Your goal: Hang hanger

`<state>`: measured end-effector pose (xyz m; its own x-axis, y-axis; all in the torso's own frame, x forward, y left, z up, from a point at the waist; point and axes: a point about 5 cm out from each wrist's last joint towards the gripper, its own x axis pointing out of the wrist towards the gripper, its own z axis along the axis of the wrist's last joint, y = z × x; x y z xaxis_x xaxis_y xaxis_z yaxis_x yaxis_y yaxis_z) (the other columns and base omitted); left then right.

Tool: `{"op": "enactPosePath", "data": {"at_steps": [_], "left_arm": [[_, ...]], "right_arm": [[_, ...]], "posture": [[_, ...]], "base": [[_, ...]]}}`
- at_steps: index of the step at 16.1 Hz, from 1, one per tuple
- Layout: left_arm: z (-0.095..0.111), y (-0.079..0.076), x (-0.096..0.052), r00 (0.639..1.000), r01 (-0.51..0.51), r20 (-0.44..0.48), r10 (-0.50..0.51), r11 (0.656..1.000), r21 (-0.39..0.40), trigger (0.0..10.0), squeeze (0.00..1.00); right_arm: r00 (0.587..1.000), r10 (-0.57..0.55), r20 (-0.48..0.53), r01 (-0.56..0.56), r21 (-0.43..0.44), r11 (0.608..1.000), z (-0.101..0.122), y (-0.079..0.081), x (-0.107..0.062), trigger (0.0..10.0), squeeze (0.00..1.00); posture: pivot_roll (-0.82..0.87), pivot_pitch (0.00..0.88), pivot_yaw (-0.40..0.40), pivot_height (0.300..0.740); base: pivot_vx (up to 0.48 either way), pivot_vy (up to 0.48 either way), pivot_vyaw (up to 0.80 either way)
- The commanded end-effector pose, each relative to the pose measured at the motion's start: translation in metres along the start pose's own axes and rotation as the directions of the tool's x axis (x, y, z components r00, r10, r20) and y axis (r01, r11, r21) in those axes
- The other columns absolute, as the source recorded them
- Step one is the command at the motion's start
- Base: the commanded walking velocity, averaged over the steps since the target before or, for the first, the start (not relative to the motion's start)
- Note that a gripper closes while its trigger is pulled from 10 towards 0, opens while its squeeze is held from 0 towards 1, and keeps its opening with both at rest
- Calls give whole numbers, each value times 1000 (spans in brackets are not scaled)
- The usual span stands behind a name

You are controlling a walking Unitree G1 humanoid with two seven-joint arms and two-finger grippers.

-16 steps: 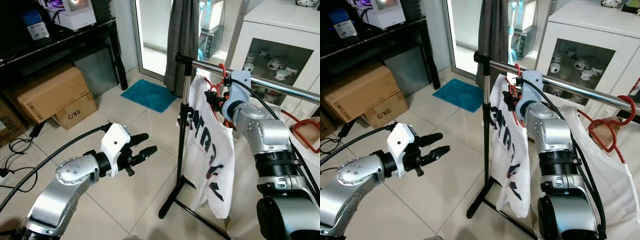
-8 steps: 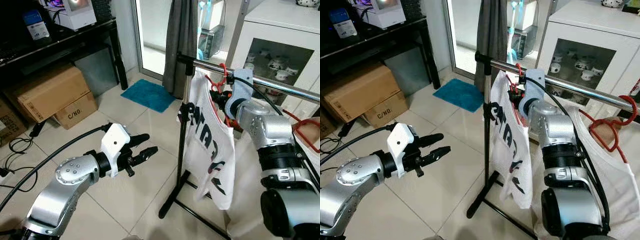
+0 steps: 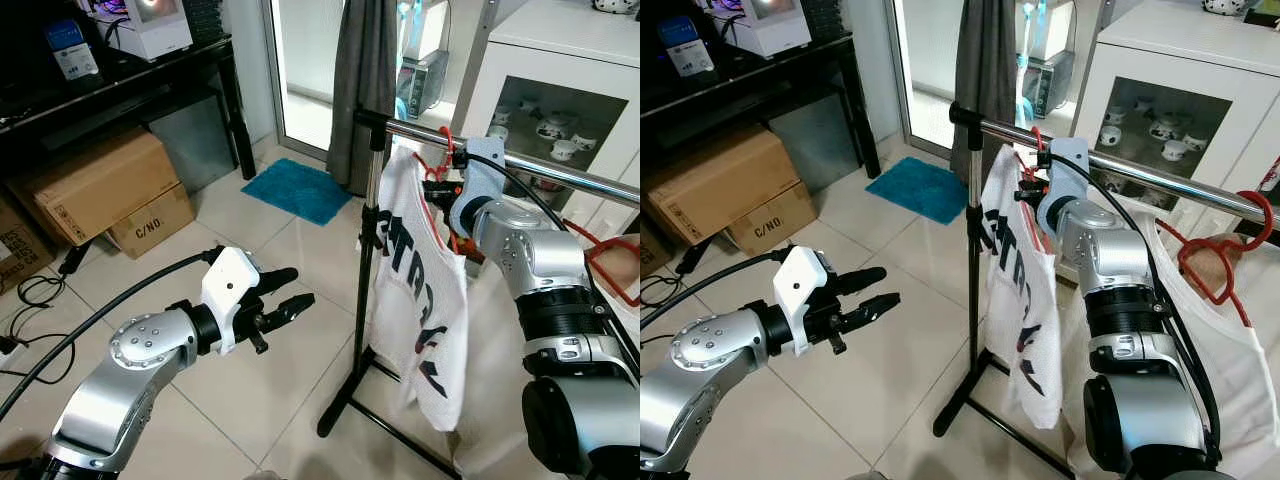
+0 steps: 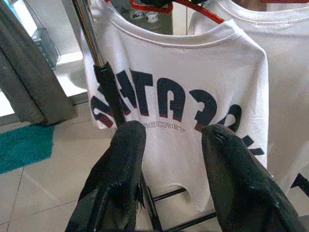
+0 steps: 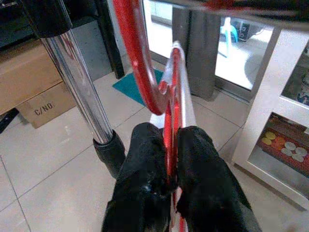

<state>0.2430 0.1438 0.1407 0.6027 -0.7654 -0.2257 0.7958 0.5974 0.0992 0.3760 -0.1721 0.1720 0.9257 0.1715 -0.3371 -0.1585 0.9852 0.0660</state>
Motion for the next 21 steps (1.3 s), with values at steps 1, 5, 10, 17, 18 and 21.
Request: {"op": "enactPosePath", "data": {"at_steps": [1,5,10,17,18,21], "left_arm": [[5,2,-1,1000,1,7,-1,1000,31,10000,0],[6,3,0,1000,-3,9,2,999,36,10000,0],[4,7,2,998,-63,-9,64,997,36,10000,0],[-1,10,9,987,-156,20,157,987,-25,10000,0],[-2,10,9,987,-159,18,159,987,-27,10000,0],[-5,11,8,985,-173,10,174,984,-37,10000,0]], "right_arm": [[1000,6,-14,-6,-12,1000,1,-1,1,0,0],[998,50,32,-48,-47,998,8,3,-2,0,0],[988,38,147,-26,-82,996,24,5,-12,0,0],[973,93,211,-60,-158,986,11,19,-59,0,0],[974,95,208,-64,-155,986,6,21,-61,0,0],[975,82,208,-57,-122,991,-25,29,-74,0,0]], "posture": [[-41,0,76,740],[-42,0,77,740],[-42,0,75,740],[-54,0,74,740],[-55,0,74,740],[-56,0,69,740]], "base": [[0,0,0],[0,0,0],[0,0,0],[0,0,0],[-247,0,0],[-252,0,0]]}}
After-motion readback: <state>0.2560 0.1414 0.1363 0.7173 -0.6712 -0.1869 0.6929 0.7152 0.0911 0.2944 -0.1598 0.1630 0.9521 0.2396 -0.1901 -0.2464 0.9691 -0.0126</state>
